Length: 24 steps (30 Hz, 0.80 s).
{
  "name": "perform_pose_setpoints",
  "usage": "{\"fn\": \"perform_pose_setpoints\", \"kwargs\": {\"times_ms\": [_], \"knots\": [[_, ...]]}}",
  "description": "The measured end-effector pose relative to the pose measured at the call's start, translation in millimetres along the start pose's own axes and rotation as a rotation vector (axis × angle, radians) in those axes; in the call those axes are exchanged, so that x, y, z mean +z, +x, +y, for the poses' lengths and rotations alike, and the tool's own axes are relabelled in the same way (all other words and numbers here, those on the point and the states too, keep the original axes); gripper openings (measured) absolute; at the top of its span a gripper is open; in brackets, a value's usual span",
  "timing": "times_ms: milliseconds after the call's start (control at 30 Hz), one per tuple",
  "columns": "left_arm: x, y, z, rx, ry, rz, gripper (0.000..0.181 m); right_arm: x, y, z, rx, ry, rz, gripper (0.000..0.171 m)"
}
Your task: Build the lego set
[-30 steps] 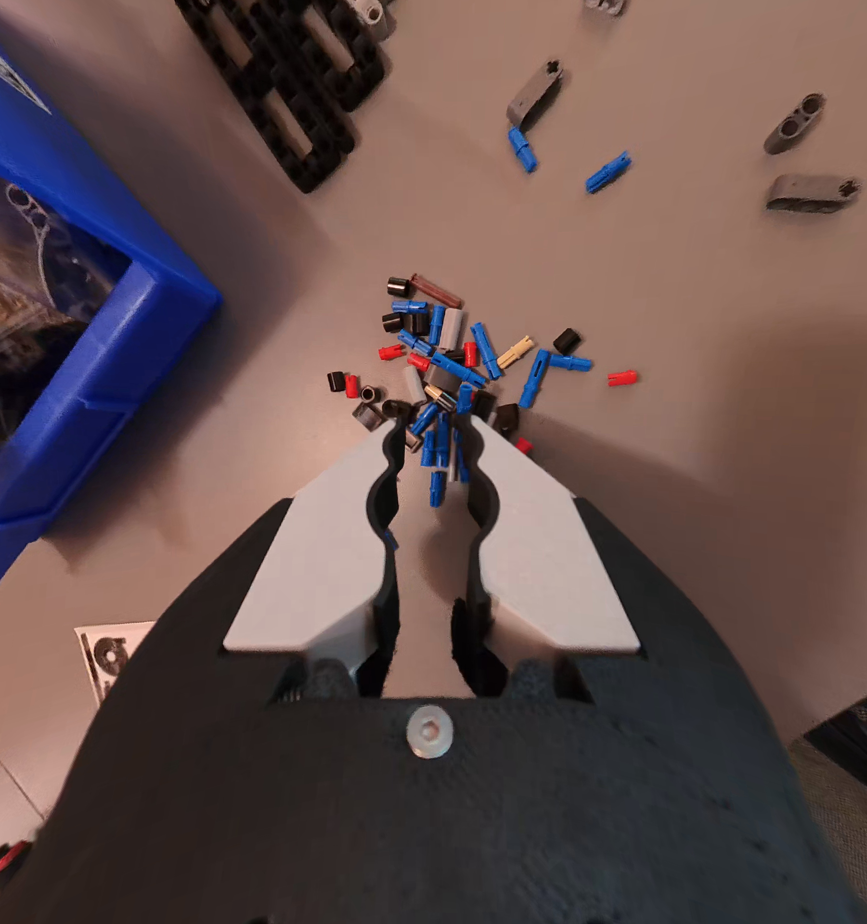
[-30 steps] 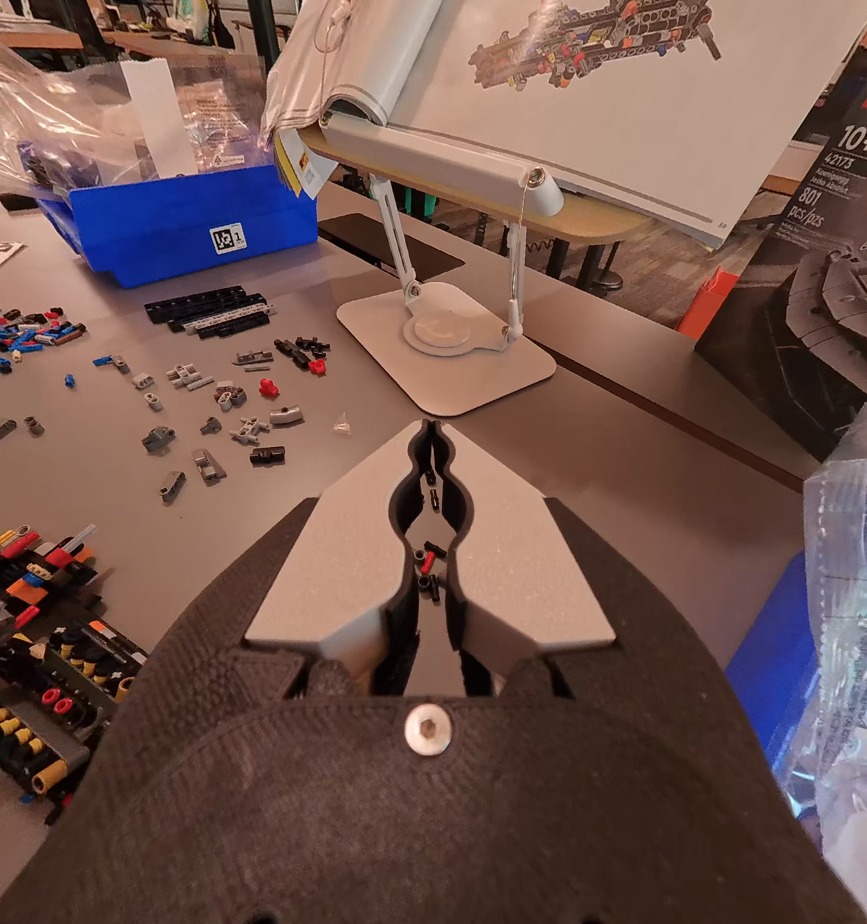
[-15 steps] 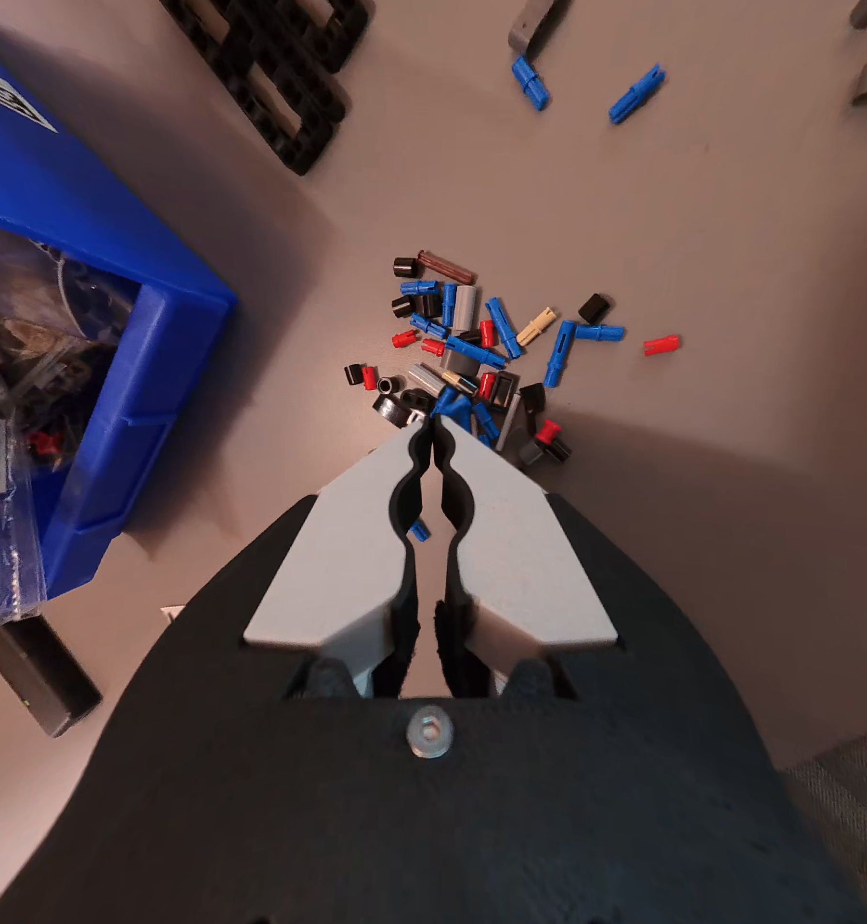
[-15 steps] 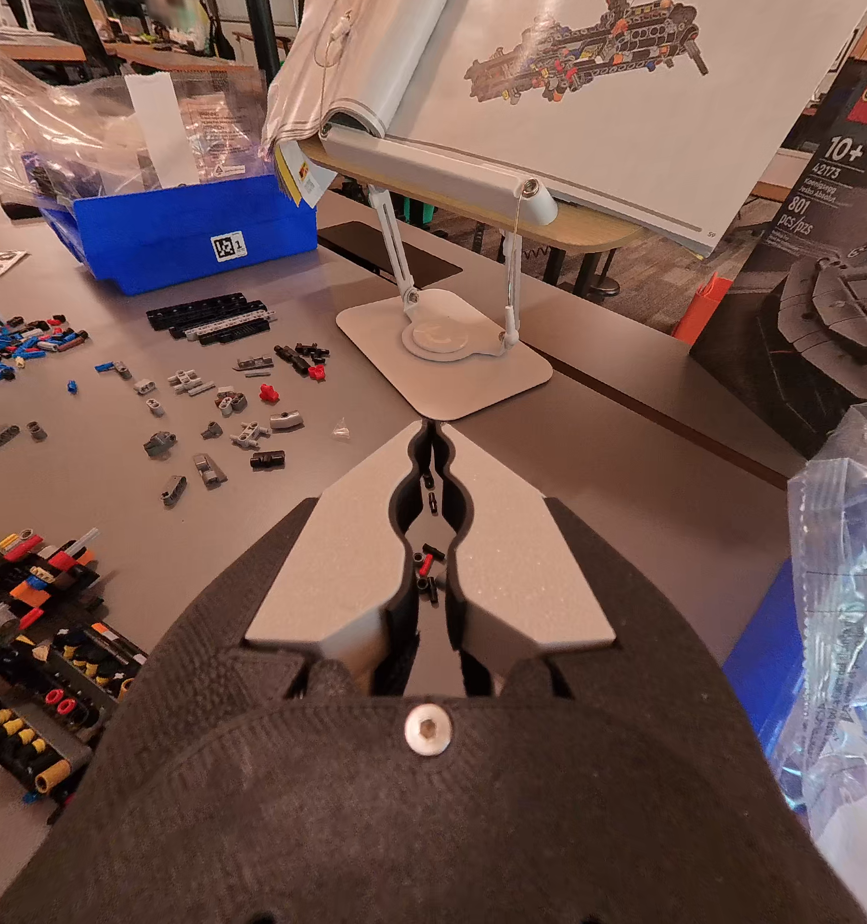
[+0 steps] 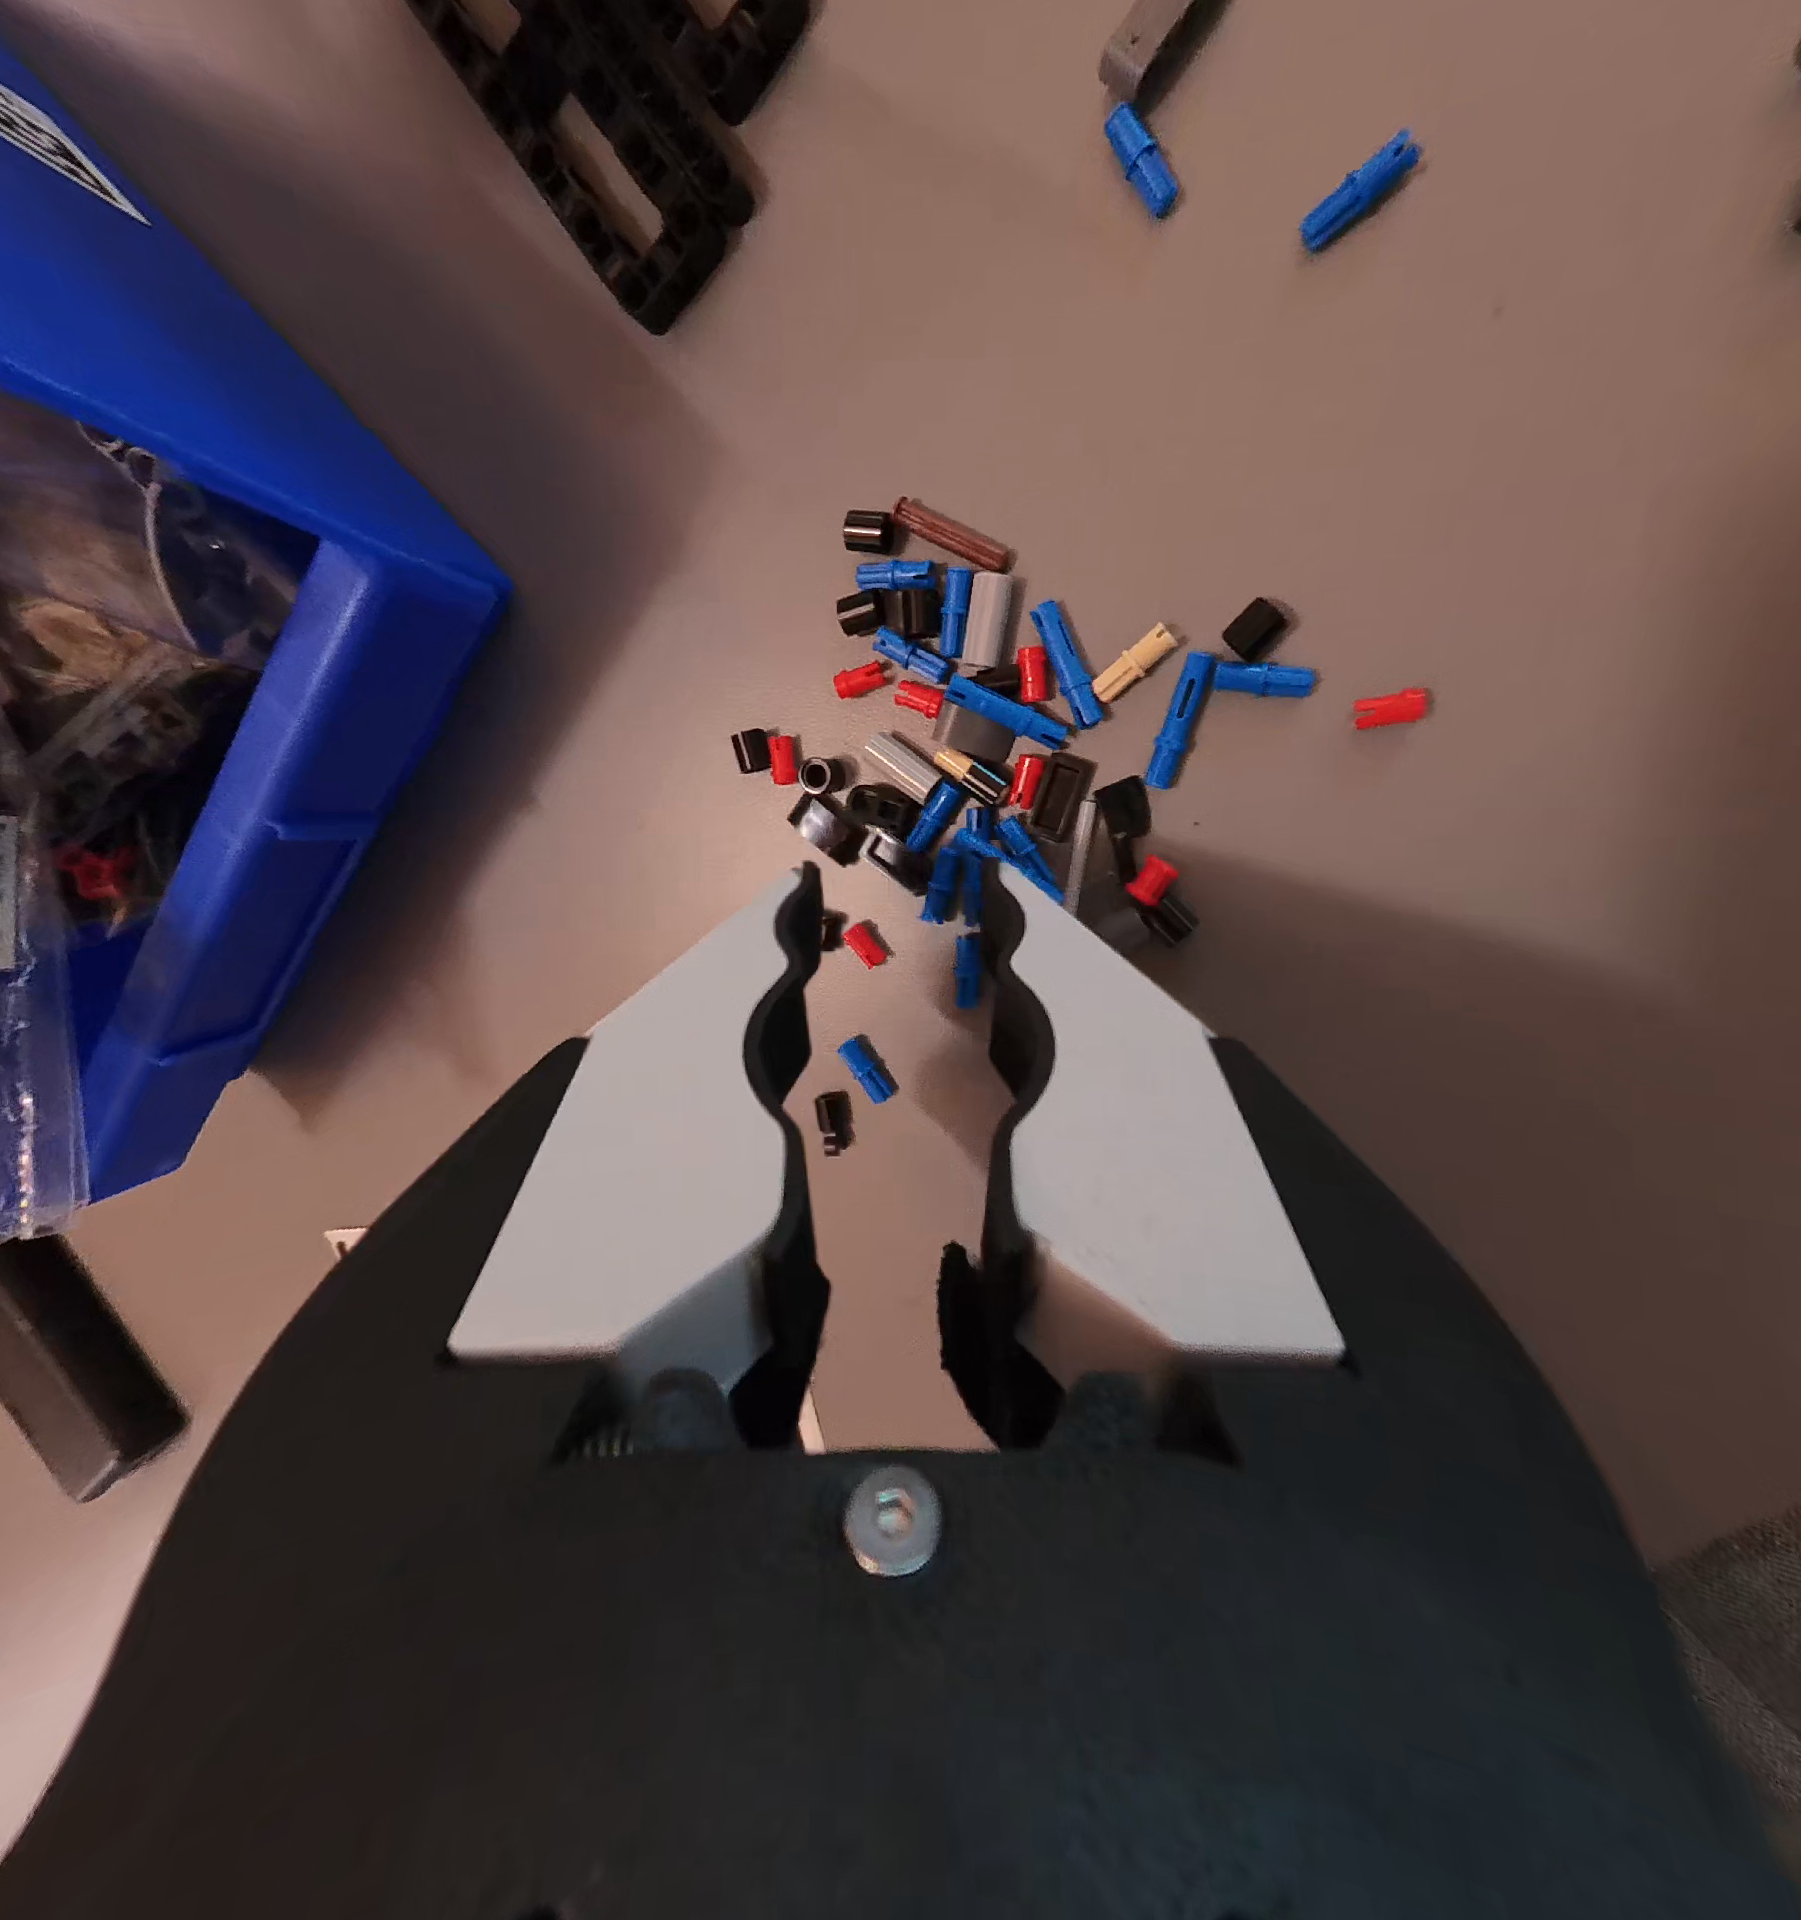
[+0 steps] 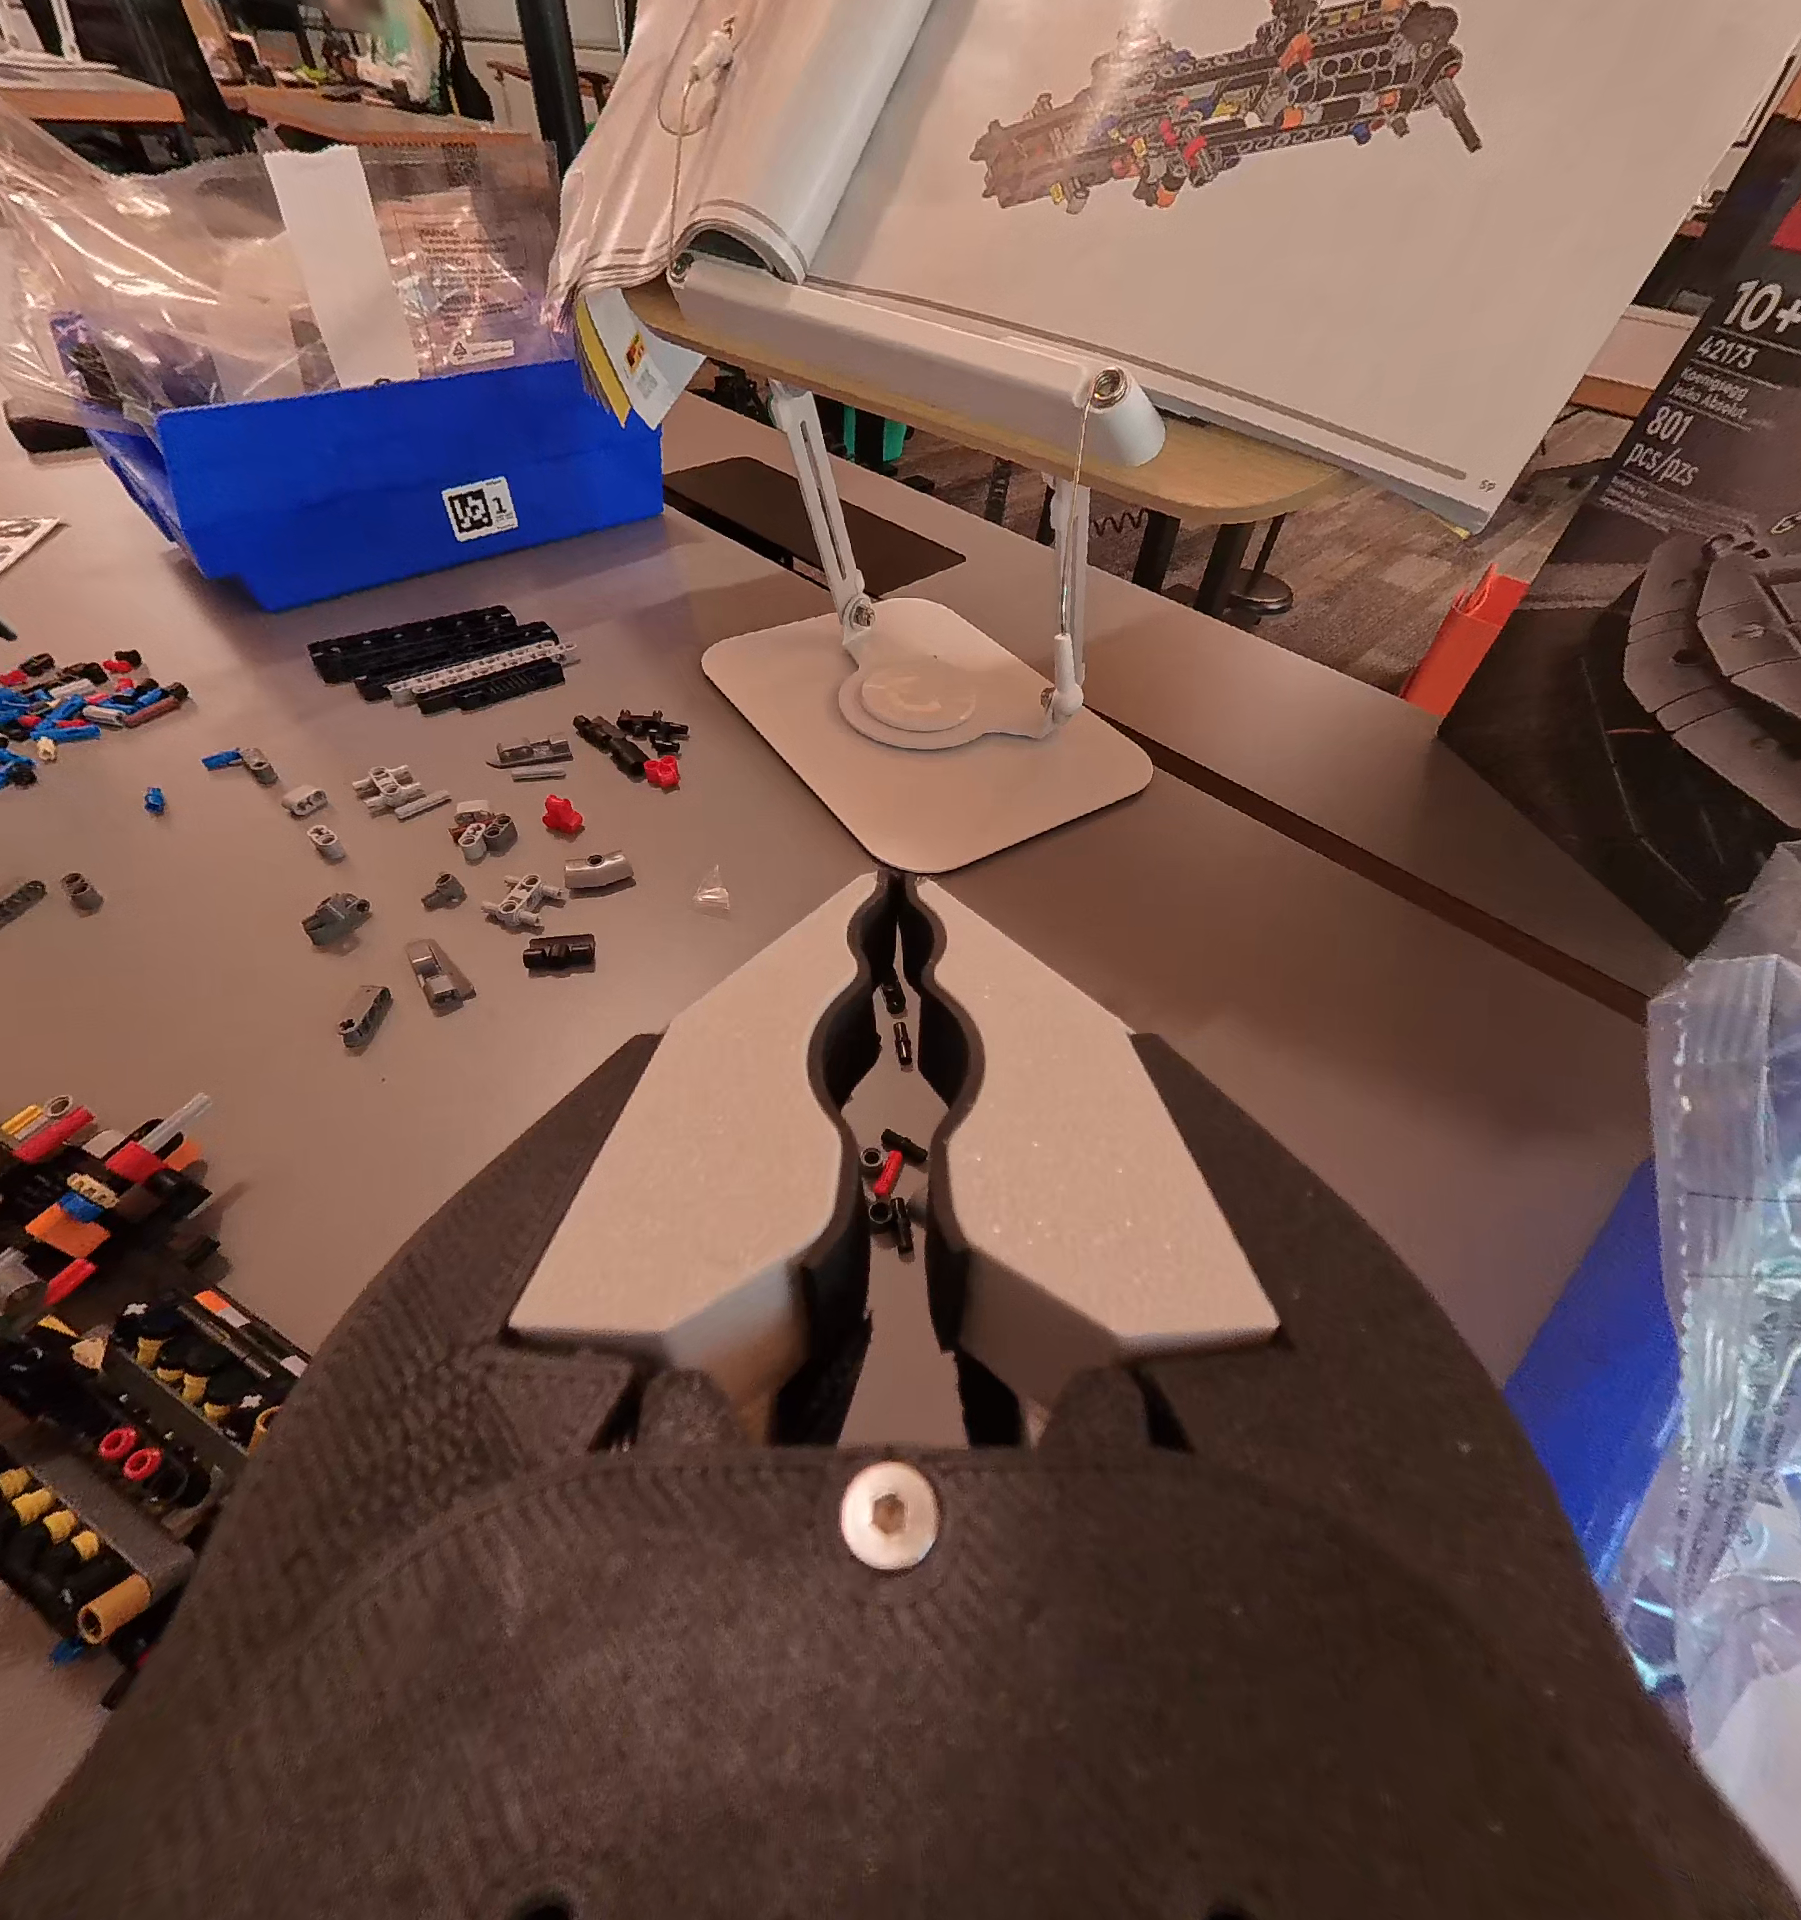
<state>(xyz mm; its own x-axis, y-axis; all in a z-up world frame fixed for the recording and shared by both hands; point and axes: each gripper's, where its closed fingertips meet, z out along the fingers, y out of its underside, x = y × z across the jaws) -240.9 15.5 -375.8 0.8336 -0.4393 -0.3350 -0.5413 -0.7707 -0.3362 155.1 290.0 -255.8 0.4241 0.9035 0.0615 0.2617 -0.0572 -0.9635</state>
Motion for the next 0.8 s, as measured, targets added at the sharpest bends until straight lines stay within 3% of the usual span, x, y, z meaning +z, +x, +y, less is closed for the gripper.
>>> {"fn": "perform_pose_setpoints", "kwargs": {"times_ms": [67, 133, 500, 800], "knots": [[0, -1, -1, -0.003, 0.008, -0.008, 0.023, 0, 0, 0, -0.002, -0.001, 0.000, 0.000], [-1, -10, -2, 0.018, 0.017, -0.063, 0.000, 0, 0, 0, -0.002, -0.001, 0.000, 0.000], [-6, -12, -6, 0.000, 0.059, -0.062, 0.000, 4, -10, 0, -0.037, -0.001, -0.031, 0.000], [0, -2, -4, -0.026, 0.102, 0.009, 0.035, 15, -12, 14, -0.073, -0.055, -0.016, 0.000]]}}
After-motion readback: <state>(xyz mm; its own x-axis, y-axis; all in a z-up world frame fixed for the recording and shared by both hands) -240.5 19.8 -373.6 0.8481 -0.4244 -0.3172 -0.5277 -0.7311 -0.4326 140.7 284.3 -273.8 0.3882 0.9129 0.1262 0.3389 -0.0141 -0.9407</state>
